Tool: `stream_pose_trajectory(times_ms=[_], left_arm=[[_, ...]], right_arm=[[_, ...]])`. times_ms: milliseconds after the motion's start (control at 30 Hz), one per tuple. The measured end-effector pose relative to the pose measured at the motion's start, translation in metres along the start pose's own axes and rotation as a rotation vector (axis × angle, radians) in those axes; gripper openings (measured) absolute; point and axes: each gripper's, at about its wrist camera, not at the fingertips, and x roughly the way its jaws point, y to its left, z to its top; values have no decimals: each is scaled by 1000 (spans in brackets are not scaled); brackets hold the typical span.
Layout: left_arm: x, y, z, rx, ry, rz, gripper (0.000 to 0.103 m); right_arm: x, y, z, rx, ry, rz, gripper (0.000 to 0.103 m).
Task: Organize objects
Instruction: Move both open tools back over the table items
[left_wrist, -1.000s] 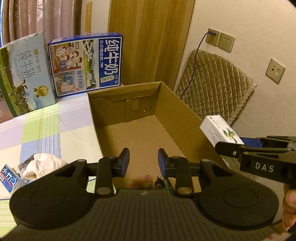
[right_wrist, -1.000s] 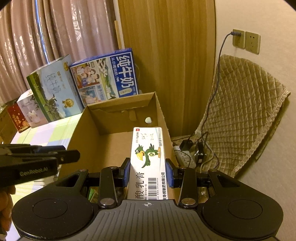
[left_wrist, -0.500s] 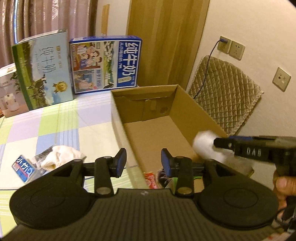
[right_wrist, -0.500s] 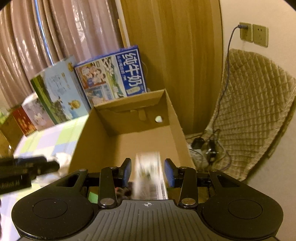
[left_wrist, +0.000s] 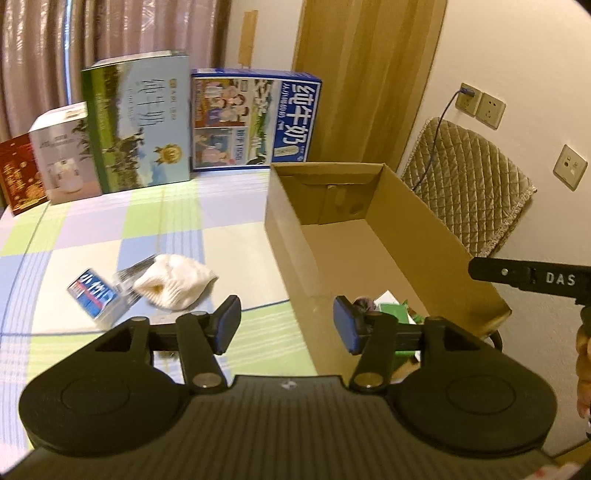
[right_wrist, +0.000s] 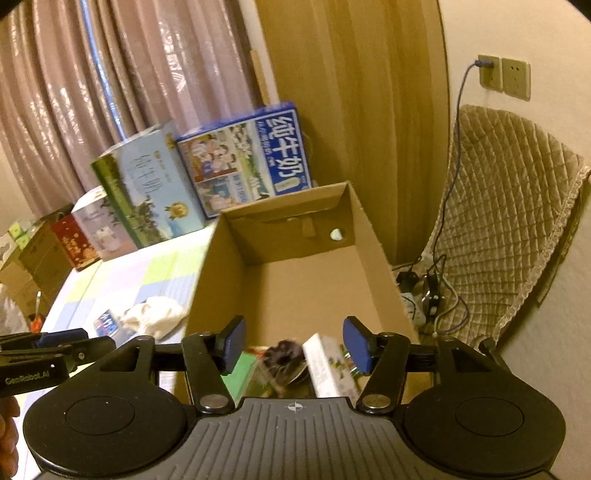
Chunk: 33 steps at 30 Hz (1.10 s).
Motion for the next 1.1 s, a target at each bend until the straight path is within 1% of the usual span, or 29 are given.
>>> stream_pose_trajectory(times_ms=[67, 133, 200, 233, 300, 367, 400, 500, 567, 667, 733, 833, 967, 1100], left_arm=[[-14, 4, -6, -11, -13, 7, 64], [-27, 8, -10, -15, -22, 16, 66], [-39, 12, -15, -26, -26, 18, 67], [-44, 14, -17, -32, -29, 21, 69], [-56, 19, -22, -40, -35, 28, 72], [-67, 24, -26, -48, -33, 32, 79], [-71, 27, -28, -52, -32, 34, 80], [-86, 35, -36, -66, -36, 43, 85], [-95, 40, -39, -67, -43, 58, 91], [-110, 47, -45, -52, -65, 107, 99], [-119, 56, -49, -59, -75, 123, 102], [-128, 68, -53, -69, -81, 150, 102], [-139, 81, -60, -61, -90, 208, 102], [-147, 96, -64, -85, -92, 225, 102]], right_arm=[[-11, 11, -7, -6, -4, 11, 62], [-21, 23, -13, -8, -2, 24, 67], [-31, 36, -20, -23, 0, 35, 75], [-34, 42, -23, -32, 3, 40, 77], [-40, 56, -29, -55, 12, 56, 89], [-44, 69, -34, -79, 17, 64, 96], [-46, 76, -37, -94, 18, 67, 98], [-50, 93, -45, -127, 24, 77, 101], [-51, 103, -50, -143, 30, 86, 101], [-51, 114, -56, -159, 38, 97, 101], [-51, 120, -60, -167, 45, 105, 101], [-50, 129, -64, -182, 53, 115, 101], [-49, 140, -66, -200, 59, 128, 101], [-45, 151, -68, -217, 63, 137, 101]])
